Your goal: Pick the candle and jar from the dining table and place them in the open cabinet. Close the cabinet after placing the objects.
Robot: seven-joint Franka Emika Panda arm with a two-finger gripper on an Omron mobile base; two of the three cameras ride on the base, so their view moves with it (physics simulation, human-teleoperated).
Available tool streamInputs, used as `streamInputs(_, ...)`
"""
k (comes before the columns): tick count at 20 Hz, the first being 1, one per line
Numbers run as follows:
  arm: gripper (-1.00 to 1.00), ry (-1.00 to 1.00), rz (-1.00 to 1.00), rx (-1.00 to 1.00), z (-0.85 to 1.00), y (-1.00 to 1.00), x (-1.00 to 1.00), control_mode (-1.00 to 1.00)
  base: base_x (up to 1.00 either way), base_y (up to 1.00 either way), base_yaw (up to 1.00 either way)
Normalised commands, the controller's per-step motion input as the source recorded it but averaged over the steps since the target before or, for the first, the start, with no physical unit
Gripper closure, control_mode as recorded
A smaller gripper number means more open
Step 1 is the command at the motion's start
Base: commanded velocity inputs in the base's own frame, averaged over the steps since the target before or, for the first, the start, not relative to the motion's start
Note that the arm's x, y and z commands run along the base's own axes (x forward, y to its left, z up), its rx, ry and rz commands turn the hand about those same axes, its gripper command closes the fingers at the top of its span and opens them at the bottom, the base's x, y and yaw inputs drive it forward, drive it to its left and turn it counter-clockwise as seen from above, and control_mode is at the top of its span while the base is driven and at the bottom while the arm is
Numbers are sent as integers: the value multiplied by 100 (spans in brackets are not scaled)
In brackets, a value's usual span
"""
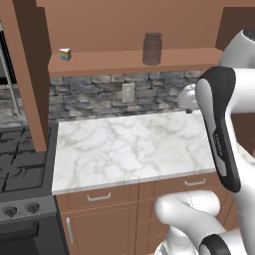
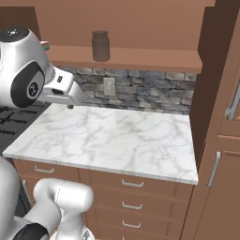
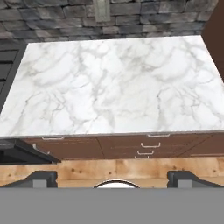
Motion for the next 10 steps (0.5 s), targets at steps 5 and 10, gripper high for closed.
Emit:
streamInputs(5,-100,5,1,-7,0,-8,-29,-100,0,0,0)
streamInputs(10,-100,0,0,0,-9,-17,-42,-100,0,0,0)
